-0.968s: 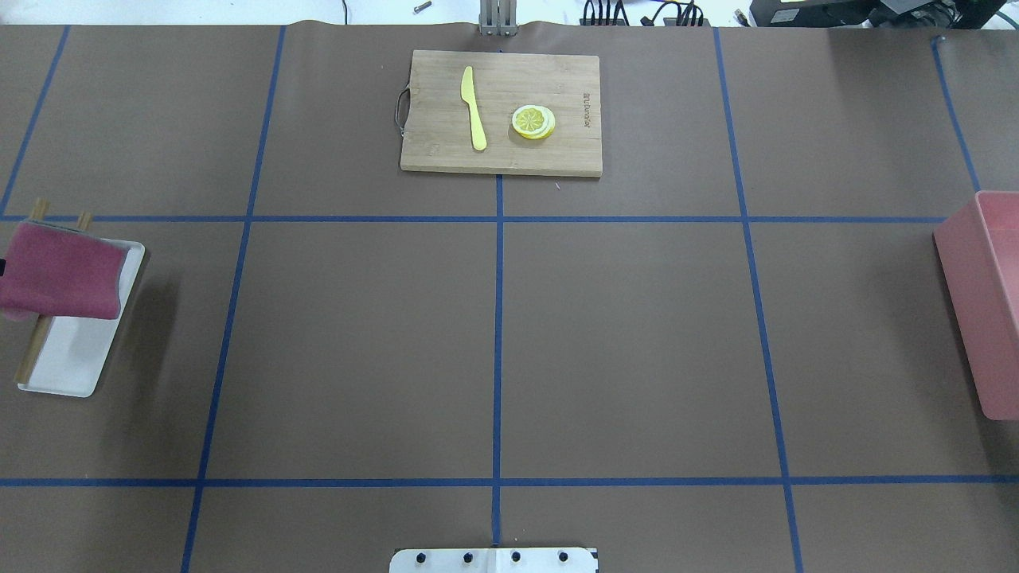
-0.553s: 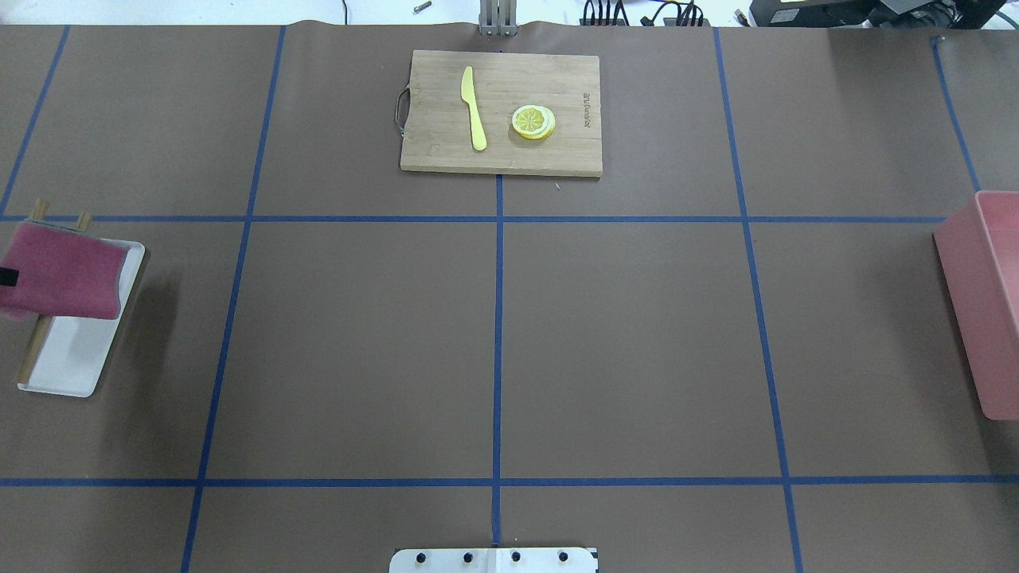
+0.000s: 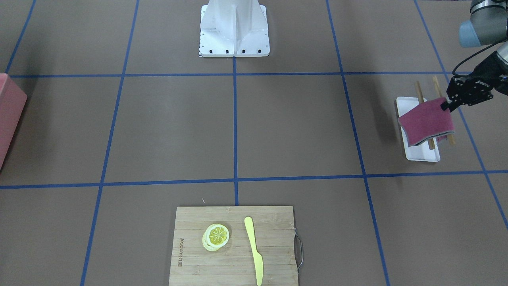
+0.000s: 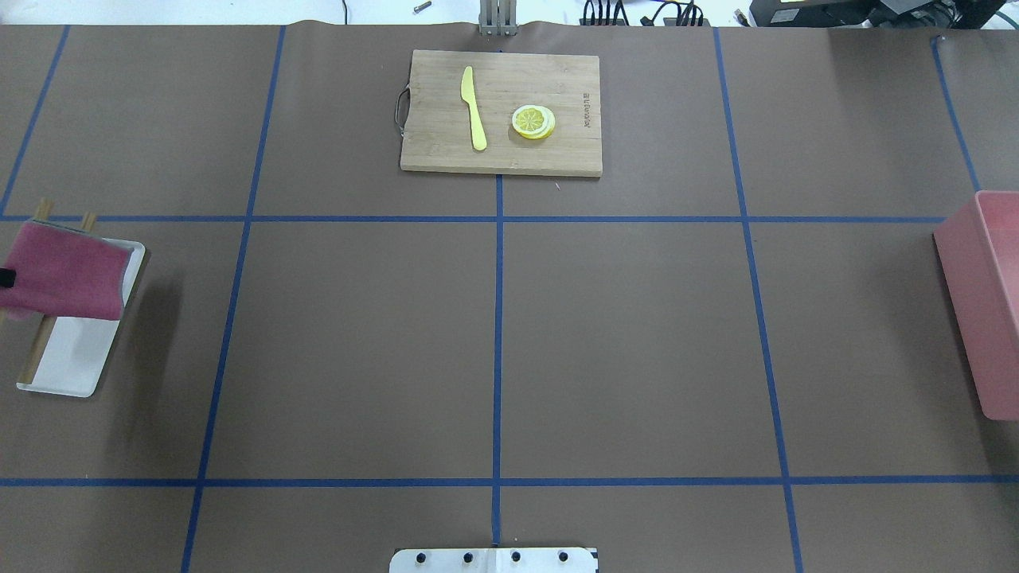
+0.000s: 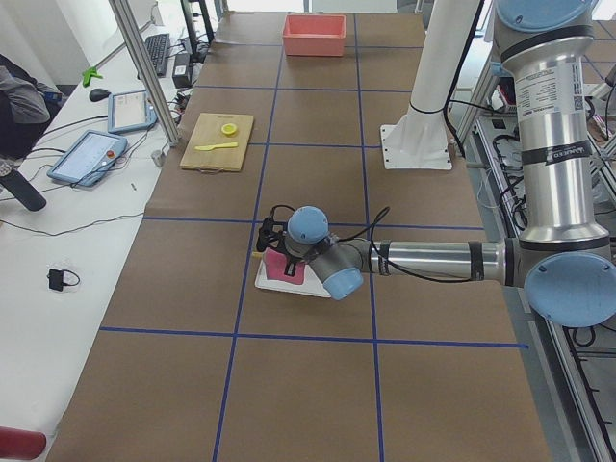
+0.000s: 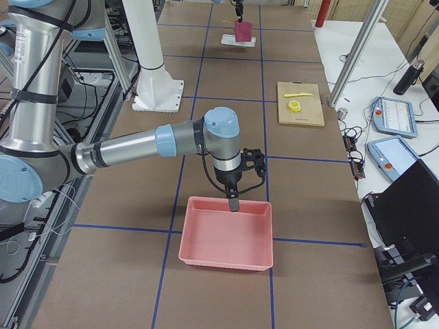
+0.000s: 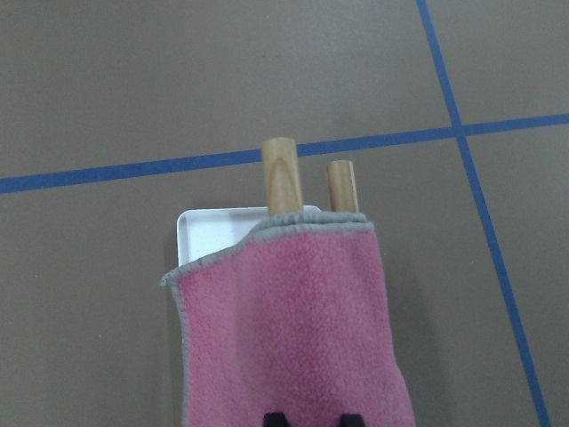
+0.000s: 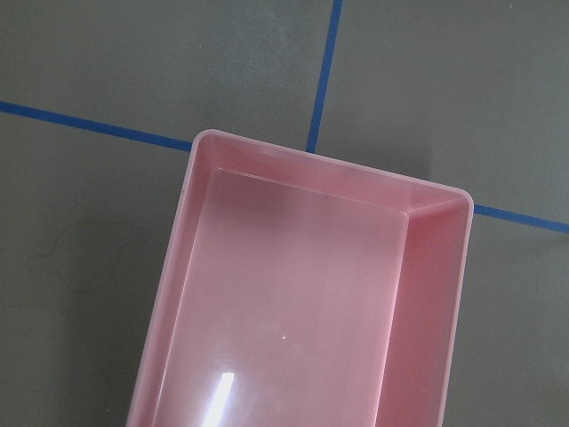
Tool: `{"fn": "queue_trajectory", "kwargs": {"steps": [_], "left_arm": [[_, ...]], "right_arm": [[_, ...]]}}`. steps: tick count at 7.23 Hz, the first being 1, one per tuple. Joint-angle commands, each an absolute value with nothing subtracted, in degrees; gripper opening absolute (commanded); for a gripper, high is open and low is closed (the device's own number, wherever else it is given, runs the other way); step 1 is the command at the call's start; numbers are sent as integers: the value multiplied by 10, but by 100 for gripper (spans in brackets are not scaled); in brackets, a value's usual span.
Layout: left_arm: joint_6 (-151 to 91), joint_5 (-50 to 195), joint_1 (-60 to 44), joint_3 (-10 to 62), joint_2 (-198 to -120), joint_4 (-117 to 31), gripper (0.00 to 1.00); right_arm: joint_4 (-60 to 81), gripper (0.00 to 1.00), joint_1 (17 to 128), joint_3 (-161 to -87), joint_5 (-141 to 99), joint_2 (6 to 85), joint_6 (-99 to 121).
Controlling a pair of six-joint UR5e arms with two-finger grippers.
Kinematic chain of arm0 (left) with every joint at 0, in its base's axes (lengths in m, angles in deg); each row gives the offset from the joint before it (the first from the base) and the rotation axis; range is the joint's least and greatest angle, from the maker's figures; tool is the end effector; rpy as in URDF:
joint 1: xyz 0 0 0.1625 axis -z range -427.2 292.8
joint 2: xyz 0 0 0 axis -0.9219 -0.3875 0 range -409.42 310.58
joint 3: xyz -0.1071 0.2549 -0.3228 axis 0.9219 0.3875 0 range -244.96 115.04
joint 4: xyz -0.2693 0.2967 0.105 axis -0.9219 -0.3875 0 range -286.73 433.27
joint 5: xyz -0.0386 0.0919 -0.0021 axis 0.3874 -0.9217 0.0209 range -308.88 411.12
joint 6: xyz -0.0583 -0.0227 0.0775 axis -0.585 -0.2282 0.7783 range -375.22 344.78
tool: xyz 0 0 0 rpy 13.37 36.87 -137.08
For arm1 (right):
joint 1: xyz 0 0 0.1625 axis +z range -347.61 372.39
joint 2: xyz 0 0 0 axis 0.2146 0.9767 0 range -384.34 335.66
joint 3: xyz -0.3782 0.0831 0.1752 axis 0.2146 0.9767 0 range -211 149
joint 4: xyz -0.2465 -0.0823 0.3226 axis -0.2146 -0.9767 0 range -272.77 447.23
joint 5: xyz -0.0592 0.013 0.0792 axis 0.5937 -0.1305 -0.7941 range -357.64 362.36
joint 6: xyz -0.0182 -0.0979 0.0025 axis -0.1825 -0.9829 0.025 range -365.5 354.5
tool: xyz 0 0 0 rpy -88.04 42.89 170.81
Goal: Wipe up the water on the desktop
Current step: 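Close the left gripper on the pink towel hanging on the rack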
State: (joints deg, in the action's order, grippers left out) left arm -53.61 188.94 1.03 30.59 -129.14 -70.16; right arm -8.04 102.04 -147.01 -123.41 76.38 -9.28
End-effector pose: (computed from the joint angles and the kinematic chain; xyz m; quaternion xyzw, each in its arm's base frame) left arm 0.1047 -0.4224 0.5823 0.1411 0.5084 0.0450 0.8483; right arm 0.0725 -0.4120 0.5389 0.0923 -0.3033 -0.0610 0.9465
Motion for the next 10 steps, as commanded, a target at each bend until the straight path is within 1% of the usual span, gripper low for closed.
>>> {"fn": "queue_trajectory", "kwargs": {"steps": [1, 4, 6, 8, 10], "left_arm": [[-535, 1889, 14, 306, -1291, -703, 0], [-535, 1908, 20, 308, -1291, -701, 0], [-537, 1926, 70, 308, -1303, -692, 0], [-539, 1924, 123, 309, -1349, -660, 0], [-667, 1922, 128, 309, -1407, -662, 0]], "right_arm": [[-80, 100, 1020, -1470, -1234, 764, -93], [-80, 100, 1020, -1470, -1235, 764, -93], [-80, 100, 1020, -1473, -1237, 763, -94], [-79, 100, 1020, -1479, -1238, 755, -93], [-79, 100, 1020, -1482, -1239, 753, -93]]}}
